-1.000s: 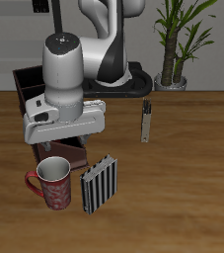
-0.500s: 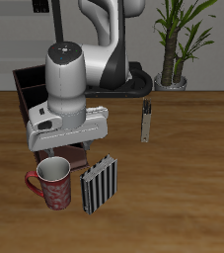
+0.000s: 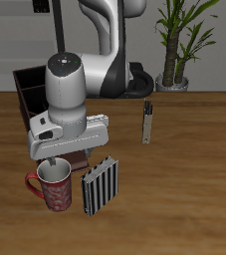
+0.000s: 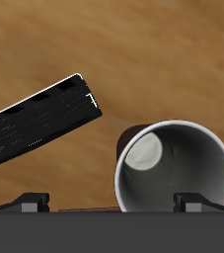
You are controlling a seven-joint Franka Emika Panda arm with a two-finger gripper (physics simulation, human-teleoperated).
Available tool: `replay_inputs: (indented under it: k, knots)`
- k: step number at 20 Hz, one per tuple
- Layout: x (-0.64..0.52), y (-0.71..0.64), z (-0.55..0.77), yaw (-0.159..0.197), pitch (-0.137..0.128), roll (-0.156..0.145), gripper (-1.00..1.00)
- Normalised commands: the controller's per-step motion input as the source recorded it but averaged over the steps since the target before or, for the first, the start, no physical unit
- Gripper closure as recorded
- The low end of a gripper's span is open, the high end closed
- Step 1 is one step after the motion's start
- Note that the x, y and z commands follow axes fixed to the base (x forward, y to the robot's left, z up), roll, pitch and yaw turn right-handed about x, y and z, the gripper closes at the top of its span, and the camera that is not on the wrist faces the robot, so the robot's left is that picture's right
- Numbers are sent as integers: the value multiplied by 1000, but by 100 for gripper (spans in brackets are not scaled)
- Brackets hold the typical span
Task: Place the red book into the right desk caddy's left compartment and place the red mug into the right desk caddy's right compartment
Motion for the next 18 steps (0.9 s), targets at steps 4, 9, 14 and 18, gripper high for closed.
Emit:
replay_inputs:
  k: [4,9,14,18]
  knots:
    - [31,7,-67,-23,0,4,-100]
    - [-22,-61,-131,-19,14,23,-100]
    - [1,41,-104,-34,12,39,-100]
    - [29,154,-196,-21,31,28,-100]
